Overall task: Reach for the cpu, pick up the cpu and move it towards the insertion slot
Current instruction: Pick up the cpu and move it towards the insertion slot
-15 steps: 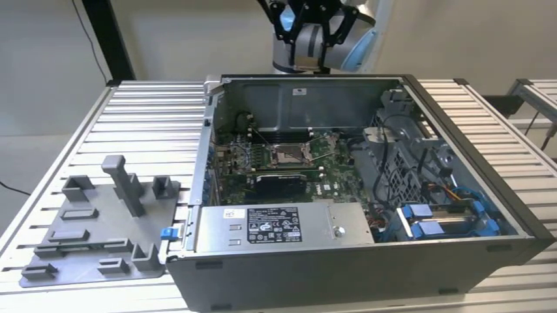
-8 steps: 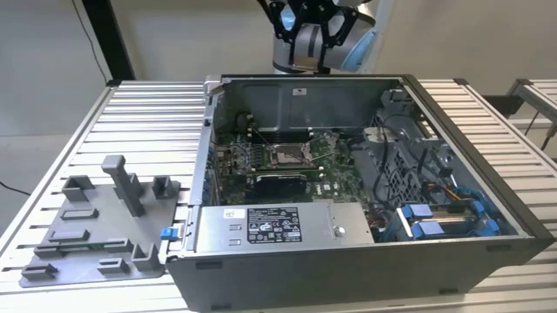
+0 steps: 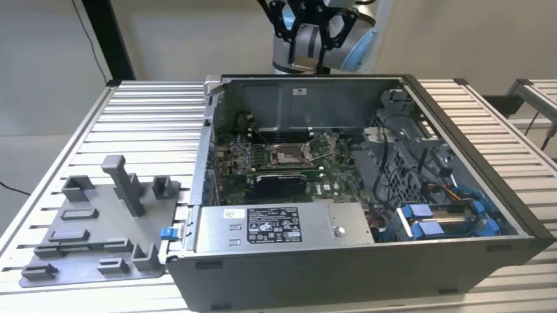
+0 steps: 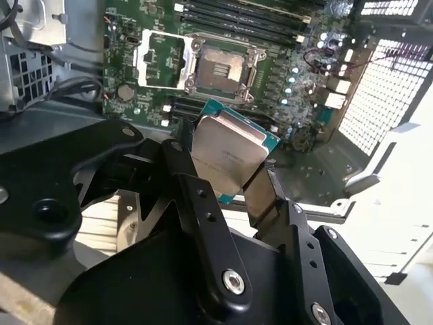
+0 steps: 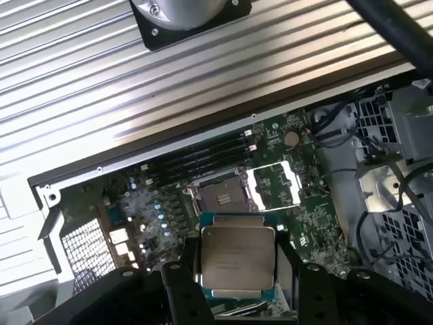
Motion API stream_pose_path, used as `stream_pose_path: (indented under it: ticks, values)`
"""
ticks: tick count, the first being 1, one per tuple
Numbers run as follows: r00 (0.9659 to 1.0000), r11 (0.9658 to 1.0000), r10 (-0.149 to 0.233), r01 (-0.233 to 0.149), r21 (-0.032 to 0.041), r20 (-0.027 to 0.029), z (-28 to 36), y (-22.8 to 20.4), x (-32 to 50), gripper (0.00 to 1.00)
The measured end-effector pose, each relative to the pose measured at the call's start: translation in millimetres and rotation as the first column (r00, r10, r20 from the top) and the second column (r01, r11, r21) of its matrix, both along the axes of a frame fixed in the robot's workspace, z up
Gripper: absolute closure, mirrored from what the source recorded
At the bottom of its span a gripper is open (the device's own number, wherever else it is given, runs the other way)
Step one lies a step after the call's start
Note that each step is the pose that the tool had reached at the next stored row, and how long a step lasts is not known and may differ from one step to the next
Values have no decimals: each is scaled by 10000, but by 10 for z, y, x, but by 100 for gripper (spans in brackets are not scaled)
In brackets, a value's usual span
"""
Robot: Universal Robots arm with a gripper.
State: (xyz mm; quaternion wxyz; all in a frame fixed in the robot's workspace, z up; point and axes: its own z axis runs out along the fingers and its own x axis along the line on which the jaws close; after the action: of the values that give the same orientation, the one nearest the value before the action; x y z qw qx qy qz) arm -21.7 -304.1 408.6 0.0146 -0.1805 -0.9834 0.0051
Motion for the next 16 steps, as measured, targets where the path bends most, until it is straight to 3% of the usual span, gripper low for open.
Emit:
stream_pose_path:
  ticks: [4, 8, 12, 16]
  values:
    - [9975, 9975, -700, 700, 0, 0, -4, 0, 0, 100]
    - [9906, 9906, -1368, 1368, 1, 0, -8, 0, 0, 100]
    - [9792, 9792, -2029, 2029, 1, 0, -9, 0, 0, 100]
    - [9627, 9627, -2706, 2706, 0, 0, -11, 0, 0, 100]
